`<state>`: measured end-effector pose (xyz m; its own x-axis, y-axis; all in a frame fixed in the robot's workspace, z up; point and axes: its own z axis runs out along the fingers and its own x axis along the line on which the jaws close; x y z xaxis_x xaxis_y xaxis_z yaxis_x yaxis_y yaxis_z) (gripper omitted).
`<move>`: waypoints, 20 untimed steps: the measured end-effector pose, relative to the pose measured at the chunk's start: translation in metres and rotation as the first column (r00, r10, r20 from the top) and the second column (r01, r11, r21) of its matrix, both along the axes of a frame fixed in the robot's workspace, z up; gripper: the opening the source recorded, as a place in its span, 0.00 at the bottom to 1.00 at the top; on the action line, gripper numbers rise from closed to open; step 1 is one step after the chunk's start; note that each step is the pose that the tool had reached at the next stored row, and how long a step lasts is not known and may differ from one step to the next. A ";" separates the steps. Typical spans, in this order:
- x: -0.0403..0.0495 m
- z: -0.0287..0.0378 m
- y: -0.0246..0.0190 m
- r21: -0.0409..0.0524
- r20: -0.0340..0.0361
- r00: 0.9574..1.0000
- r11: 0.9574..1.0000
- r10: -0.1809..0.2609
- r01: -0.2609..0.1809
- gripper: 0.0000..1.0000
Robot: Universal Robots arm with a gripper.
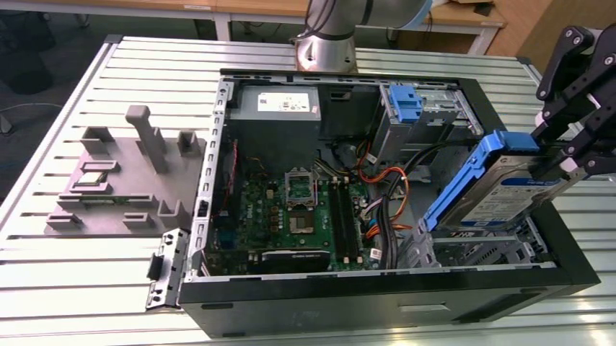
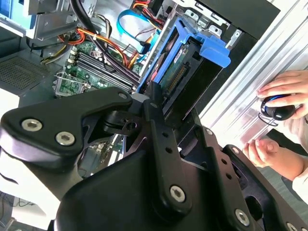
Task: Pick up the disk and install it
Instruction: 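Pick up the disk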
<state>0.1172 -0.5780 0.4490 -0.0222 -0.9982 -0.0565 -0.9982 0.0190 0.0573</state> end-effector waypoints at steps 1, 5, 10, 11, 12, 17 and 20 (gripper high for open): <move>0.0001 -0.0003 0.0000 0.000 0.000 1.000 1.000 0.000 0.000 0.35; 0.0001 -0.0004 0.0000 0.000 0.000 1.000 1.000 0.000 0.000 0.35; 0.0001 -0.0025 0.0001 0.000 0.000 1.000 1.000 0.000 0.000 0.35; 0.0001 -0.0027 0.0000 0.000 0.000 1.000 1.000 0.000 0.000 0.35; 0.0001 -0.0027 0.0000 0.000 0.000 1.000 1.000 0.000 0.000 0.35; 0.0001 -0.0030 0.0000 0.000 0.000 1.000 1.000 0.000 0.000 0.35; 0.0001 -0.0044 0.0000 0.000 0.000 1.000 1.000 0.000 0.000 0.35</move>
<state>0.1173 -0.5780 0.4446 -0.0221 -0.9982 -0.0563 -0.9982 0.0189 0.0573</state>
